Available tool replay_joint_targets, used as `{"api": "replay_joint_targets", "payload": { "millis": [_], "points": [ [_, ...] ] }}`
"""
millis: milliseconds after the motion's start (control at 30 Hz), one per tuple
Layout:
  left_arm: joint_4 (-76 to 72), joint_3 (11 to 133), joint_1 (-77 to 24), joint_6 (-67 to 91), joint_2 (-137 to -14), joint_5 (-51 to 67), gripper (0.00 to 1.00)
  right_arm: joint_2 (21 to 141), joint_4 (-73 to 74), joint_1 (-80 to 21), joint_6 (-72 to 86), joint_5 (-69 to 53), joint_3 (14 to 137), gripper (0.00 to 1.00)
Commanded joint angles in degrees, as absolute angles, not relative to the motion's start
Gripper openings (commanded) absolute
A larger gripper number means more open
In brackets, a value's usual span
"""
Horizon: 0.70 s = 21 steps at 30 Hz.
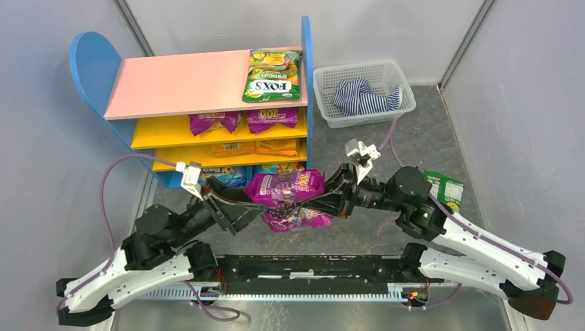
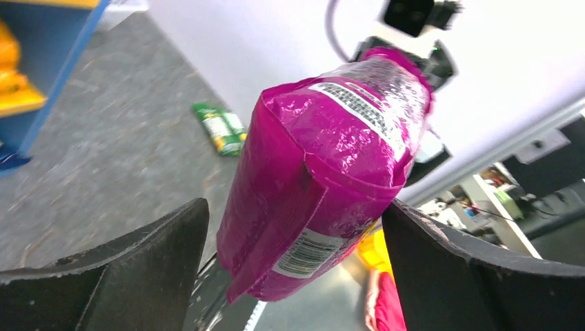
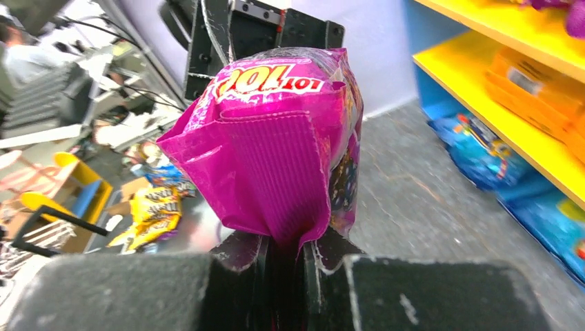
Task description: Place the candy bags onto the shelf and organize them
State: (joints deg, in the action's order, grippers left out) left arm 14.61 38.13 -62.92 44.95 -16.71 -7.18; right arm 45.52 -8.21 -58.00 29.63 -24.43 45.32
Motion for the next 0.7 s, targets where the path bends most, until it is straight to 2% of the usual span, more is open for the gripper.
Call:
{"api": "replay_joint_targets", "payload": {
  "millis": [0,167,300,667],
  "points": [
    [8.34,39.67,-62.83,39.66,-15.52,-1.66,1.0,47.18,-24.17,-58.01,38.58,-33.93,50.87,0.05],
    [1.16,39.19,-62.84,41.9,-20.02,10.14,1.0,51.04,-30.54,-57.98,43.78,-32.9,50.48,0.05],
    [0.16,39.42,-62.83,43.55,-23.19,13.75,1.0,52.53,-31.9,-57.88,44.4,-30.44,50.8,0.05],
    [-2.74,36.09,-62.83,47.56,-21.18,7.62,1.0,50.7,-36.72,-57.3,45.93,-20.17,46.41,0.04]
  ]
}}
